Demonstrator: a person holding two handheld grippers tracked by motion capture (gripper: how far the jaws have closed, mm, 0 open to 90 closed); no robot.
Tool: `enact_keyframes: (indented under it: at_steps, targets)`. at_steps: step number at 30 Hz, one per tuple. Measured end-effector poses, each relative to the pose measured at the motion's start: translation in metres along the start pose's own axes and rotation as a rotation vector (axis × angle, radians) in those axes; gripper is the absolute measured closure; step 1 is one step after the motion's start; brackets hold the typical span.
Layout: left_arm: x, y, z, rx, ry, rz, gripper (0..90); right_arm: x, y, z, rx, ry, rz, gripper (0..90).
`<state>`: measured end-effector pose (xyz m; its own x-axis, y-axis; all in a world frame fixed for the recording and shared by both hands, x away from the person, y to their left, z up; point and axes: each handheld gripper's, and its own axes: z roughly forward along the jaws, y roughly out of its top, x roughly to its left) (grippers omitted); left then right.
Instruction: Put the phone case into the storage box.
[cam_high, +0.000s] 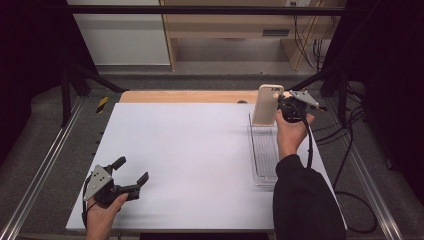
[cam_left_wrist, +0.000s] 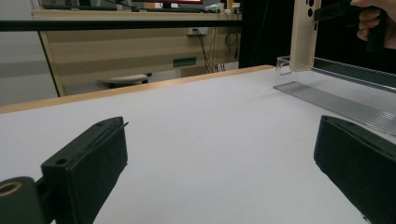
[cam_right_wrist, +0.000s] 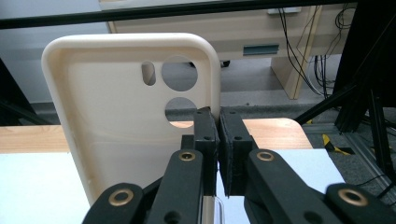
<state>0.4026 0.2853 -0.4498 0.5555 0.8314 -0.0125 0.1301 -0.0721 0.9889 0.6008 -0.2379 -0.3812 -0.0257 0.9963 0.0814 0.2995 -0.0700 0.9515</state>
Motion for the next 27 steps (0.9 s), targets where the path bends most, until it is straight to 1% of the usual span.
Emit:
enact_keyframes:
  at_steps: [12,27]
  targets:
    - [0.000,0.000,0.001,0.004,-0.006,0.002,2.3,0.000,-0.009,0.006,0.016,-0.013,0.007,86.8]
    - [-0.001,0.000,0.001,0.008,-0.011,0.002,2.3,0.002,-0.012,0.007,0.022,-0.008,0.003,86.7]
